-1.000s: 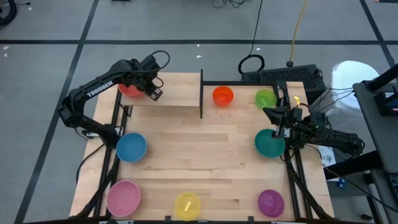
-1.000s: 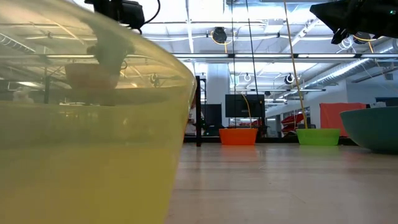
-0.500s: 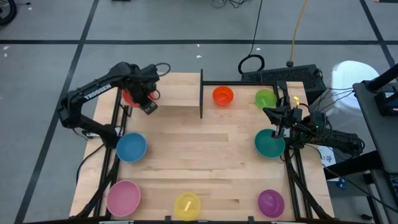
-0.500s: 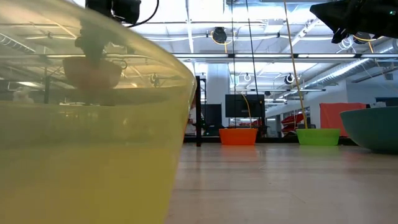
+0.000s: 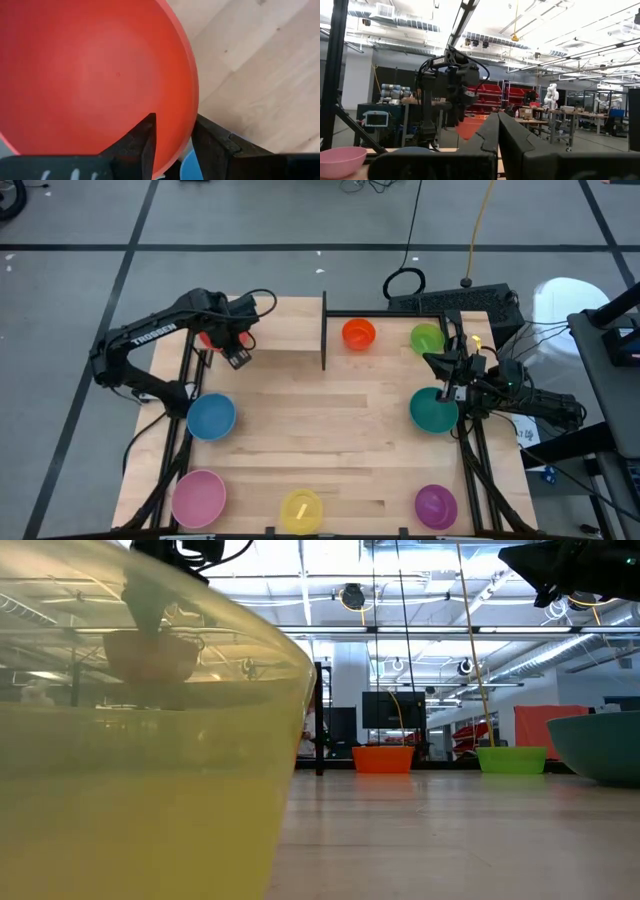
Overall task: Place and stack bowls onto a shelf
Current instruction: Put the orange bowl on the shelf, then stack the blue bowl on top of the orange bowl on the shelf
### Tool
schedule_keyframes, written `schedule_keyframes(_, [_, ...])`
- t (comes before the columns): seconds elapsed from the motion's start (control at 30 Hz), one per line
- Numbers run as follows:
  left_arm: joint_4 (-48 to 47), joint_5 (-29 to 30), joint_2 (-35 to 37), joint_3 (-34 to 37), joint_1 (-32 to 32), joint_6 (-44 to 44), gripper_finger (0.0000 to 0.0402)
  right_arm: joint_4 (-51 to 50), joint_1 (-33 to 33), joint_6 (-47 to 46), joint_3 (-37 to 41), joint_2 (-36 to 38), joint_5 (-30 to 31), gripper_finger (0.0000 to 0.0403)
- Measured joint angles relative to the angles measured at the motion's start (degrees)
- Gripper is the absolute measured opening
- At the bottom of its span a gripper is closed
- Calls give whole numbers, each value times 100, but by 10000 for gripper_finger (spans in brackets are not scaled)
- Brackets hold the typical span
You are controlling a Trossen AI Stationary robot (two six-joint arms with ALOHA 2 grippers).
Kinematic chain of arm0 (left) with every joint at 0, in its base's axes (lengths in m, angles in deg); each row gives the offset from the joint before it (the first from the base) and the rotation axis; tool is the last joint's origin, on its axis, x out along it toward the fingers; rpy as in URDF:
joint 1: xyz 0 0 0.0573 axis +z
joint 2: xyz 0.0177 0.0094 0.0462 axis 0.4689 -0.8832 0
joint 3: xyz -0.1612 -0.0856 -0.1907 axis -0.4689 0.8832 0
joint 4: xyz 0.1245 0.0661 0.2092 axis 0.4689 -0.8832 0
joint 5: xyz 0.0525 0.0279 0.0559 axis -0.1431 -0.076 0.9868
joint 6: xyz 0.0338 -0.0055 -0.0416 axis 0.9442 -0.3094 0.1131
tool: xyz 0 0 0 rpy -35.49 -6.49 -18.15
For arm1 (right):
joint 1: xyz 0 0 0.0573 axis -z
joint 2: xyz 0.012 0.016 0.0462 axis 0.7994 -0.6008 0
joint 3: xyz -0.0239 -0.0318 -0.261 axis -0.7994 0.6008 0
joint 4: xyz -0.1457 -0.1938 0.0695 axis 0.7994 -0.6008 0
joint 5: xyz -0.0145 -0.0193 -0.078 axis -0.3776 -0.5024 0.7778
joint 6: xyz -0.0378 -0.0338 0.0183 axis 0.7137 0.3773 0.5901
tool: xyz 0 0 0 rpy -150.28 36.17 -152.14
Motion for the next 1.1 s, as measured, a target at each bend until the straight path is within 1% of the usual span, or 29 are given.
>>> schedule_keyframes(0.2, [125, 446, 0, 0, 208, 231, 124, 0, 0, -2, 0, -2, 0, 0])
schedule_keyframes(0.43, [284, 450, 0, 0, 447, 351, 124, 0, 0, -4, 0, -2, 0, 0])
schedule_keyframes(0.6, [286, 451, 49, 0, 425, 434, 124, 0, 0, -54, 0, -2, 0, 0])
schedule_keyframes(0.97, [288, 453, 452, -2, 425, 370, 124, 0, 2, -66, 0, -2, 0, 0])
schedule_keyframes(1.1, [180, 434, 657, -183, 276, 333, 124, 0, 1, -63, 0, -2, 0, 0])
